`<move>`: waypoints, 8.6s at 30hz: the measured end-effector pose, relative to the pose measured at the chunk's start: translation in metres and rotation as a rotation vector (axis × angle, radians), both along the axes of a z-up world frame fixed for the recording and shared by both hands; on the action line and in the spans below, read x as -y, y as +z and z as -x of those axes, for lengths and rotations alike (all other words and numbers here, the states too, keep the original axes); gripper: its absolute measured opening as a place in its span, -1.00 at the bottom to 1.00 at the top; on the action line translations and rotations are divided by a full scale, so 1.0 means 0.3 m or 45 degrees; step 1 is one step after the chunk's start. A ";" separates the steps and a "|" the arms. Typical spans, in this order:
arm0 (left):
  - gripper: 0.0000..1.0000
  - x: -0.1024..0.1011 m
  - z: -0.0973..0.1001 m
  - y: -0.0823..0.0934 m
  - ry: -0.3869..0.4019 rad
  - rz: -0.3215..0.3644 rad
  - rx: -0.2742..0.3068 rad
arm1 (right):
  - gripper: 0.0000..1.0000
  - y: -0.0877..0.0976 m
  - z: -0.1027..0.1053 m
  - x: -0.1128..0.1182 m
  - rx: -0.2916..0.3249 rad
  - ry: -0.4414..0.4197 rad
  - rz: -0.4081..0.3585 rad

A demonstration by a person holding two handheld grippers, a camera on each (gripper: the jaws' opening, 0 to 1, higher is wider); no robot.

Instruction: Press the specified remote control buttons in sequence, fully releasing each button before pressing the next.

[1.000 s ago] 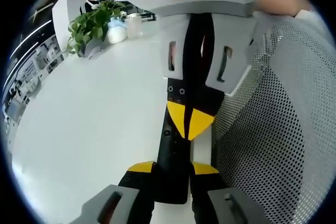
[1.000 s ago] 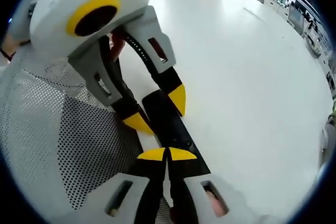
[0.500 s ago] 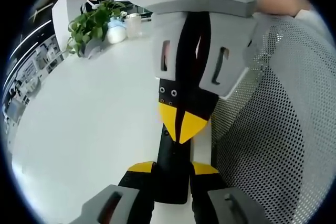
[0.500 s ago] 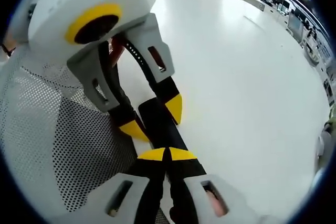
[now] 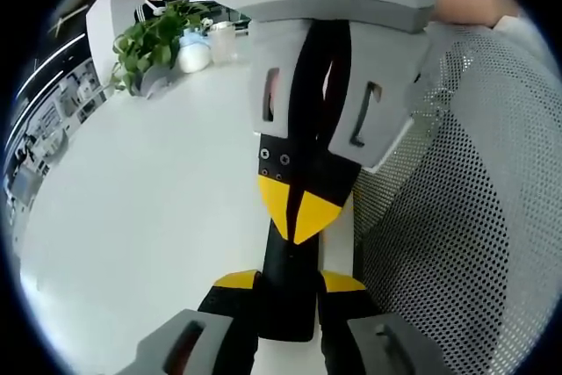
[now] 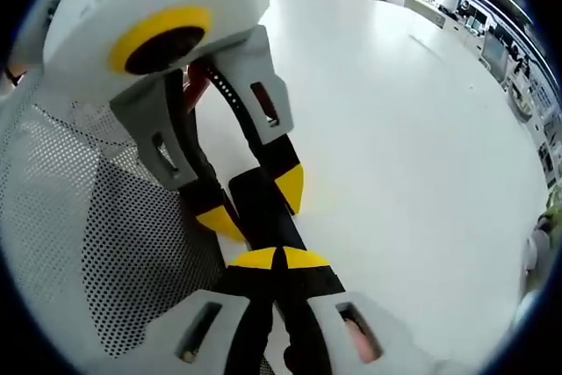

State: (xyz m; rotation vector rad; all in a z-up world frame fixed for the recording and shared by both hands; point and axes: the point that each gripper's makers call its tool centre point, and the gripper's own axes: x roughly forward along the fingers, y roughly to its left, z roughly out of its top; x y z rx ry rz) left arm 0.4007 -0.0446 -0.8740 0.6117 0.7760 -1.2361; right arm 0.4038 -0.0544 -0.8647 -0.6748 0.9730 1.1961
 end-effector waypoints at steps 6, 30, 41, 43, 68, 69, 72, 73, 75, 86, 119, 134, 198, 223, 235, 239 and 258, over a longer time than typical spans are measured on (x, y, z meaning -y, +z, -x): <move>-0.49 0.000 -0.001 -0.001 -0.001 -0.002 0.000 | -1.00 -0.001 0.000 -0.001 -0.003 0.000 -0.005; -0.50 0.003 -0.003 -0.001 -0.002 0.004 -0.004 | -1.00 -0.005 -0.002 -0.004 0.091 0.110 0.013; -0.50 0.003 -0.003 0.000 -0.004 0.010 -0.003 | -1.00 -0.001 -0.007 0.000 0.038 0.038 -0.047; -0.50 0.003 -0.003 -0.001 -0.006 0.009 -0.003 | -1.00 -0.001 -0.003 -0.003 0.032 0.030 -0.047; -0.50 0.004 -0.002 0.000 -0.013 0.010 -0.001 | -1.00 0.018 0.000 -0.049 0.005 0.006 -0.096; -0.50 0.004 -0.003 -0.001 -0.013 0.010 -0.001 | -1.00 0.016 0.002 -0.048 0.008 0.013 -0.091; -0.50 0.004 -0.003 -0.001 -0.013 0.011 -0.002 | -1.00 0.013 0.005 -0.049 0.005 0.019 -0.087; -0.50 0.004 -0.003 0.000 -0.013 0.011 -0.002 | -1.00 0.013 0.005 -0.049 0.006 0.021 -0.085; -0.50 0.004 -0.002 0.000 -0.012 0.011 -0.002 | -1.00 0.010 0.005 -0.047 0.008 0.025 -0.079; -0.50 0.005 -0.001 0.002 -0.013 0.011 -0.002 | -1.00 0.001 0.006 -0.043 0.024 0.046 -0.062; -0.50 0.005 -0.004 -0.002 -0.011 0.015 -0.003 | -1.00 -0.003 0.005 -0.044 0.045 0.034 -0.068; -0.50 0.005 -0.001 0.001 -0.010 0.015 -0.002 | -1.00 0.044 -0.030 -0.020 0.001 -0.106 -0.127; -0.50 0.005 -0.003 -0.001 0.007 0.007 -0.005 | 0.87 0.796 -0.174 0.514 1.176 -1.183 -0.811; -0.50 0.008 -0.004 0.000 0.032 0.002 -0.004 | 0.93 0.697 -0.171 0.635 1.052 -1.431 -0.613; -0.52 0.000 -0.014 0.000 0.034 -0.066 -0.041 | 0.60 0.657 -0.162 0.641 0.964 -1.470 -0.567; -0.52 -0.008 -0.018 0.000 0.036 -0.070 -0.055 | 0.41 0.666 -0.158 0.652 0.978 -1.490 -0.579; -0.52 -0.080 -0.198 0.017 0.012 -0.186 0.125 | 0.09 0.641 -0.151 0.653 0.938 -1.492 -0.544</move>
